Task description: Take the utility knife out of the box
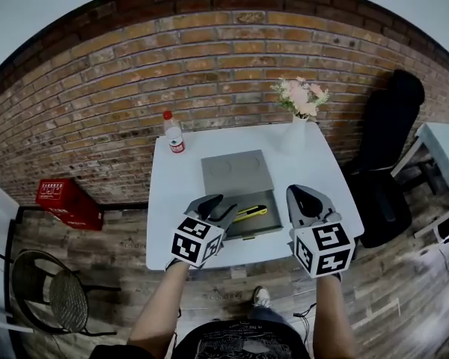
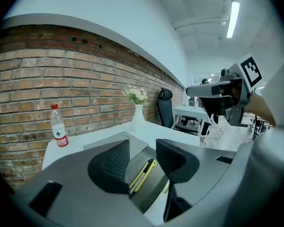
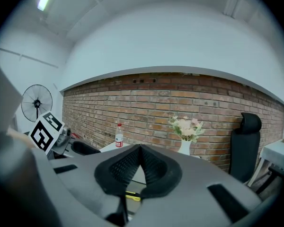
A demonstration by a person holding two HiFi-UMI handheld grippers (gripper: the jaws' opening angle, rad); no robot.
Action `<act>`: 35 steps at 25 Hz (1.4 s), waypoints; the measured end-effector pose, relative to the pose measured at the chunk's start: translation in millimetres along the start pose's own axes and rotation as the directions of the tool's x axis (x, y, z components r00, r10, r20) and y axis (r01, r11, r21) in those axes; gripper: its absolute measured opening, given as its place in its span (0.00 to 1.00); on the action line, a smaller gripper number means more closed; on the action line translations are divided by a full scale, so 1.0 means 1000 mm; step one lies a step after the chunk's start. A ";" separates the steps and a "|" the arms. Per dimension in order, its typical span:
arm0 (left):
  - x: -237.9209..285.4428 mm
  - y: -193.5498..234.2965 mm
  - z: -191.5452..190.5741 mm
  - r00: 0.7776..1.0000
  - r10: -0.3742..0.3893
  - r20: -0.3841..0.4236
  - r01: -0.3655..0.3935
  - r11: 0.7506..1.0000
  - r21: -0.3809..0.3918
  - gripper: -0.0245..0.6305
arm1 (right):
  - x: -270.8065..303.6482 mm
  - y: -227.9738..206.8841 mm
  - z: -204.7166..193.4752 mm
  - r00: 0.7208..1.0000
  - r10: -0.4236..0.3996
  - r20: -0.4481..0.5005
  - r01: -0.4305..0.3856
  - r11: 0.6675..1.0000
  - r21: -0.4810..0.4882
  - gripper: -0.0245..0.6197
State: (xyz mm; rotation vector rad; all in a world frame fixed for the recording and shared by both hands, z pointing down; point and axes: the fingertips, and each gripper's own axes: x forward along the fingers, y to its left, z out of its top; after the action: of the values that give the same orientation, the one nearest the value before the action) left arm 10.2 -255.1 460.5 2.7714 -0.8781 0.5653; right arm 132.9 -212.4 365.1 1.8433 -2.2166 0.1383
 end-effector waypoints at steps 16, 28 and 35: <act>0.089 -0.014 -0.062 0.945 -0.098 -0.311 0.133 0.987 0.093 0.34 | 0.065 -0.042 -0.004 0.985 0.171 0.005 -0.171 0.985 -0.010 0.07; 0.120 -0.013 -0.110 0.841 -0.105 -0.530 0.201 0.971 0.126 0.37 | 0.100 -0.055 -0.014 0.961 0.276 -0.011 -0.276 0.961 -0.008 0.07; 0.130 -0.005 -0.133 0.762 -0.082 -0.642 0.256 0.949 0.184 0.38 | 0.110 -0.061 -0.033 0.954 0.298 -0.037 -0.298 0.954 0.008 0.07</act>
State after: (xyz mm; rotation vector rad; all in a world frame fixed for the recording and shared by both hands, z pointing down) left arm 71.3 -280.6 634.9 2.5222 -0.4041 1.5508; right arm 179.1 -321.8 419.0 1.4812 -2.4552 0.2294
